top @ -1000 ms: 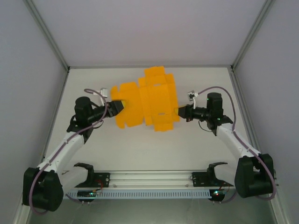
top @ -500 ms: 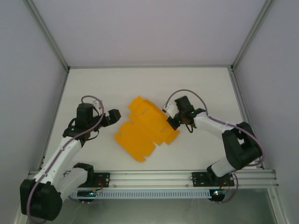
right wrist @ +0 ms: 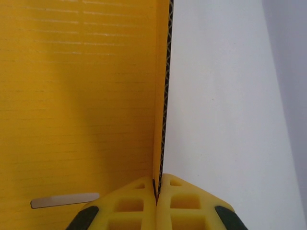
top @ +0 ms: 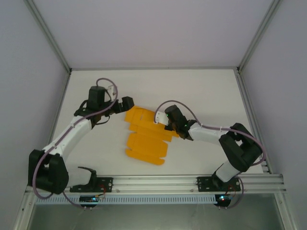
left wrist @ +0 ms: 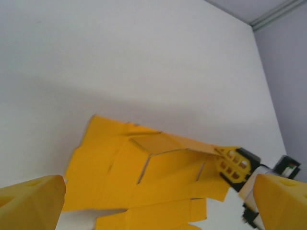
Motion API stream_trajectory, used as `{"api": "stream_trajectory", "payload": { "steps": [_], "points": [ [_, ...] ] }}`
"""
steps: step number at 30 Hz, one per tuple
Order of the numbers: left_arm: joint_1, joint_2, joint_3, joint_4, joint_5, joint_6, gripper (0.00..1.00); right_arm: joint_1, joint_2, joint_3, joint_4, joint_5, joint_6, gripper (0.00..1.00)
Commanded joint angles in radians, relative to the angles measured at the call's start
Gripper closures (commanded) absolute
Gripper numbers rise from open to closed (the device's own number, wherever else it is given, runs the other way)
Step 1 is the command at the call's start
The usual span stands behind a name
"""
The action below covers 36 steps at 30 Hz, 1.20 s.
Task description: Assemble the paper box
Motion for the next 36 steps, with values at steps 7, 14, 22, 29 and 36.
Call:
{"api": "stream_trajectory", "payload": {
  "steps": [7,14,22,29,36],
  "points": [
    [-0.082,0.216,0.138,0.047,0.132,0.046,0.05,0.006,-0.092,-0.067,0.083,0.005,-0.012,1.0],
    [-0.107,0.278,0.173,0.056,0.193,0.061,0.12,0.012,-0.082,-0.073,0.098,0.025,-0.008,1.0],
    [-0.124,0.286,0.183,-0.014,0.209,0.089,0.19,0.013,-0.092,-0.078,0.094,0.012,-0.005,1.0],
    [-0.124,0.223,0.24,-0.169,0.028,0.147,0.14,0.015,-0.088,-0.079,0.087,0.03,-0.004,1.0],
    [-0.124,0.245,0.314,-0.236,0.015,0.164,0.15,0.015,-0.086,-0.079,0.103,0.036,-0.005,1.0]
  ]
}}
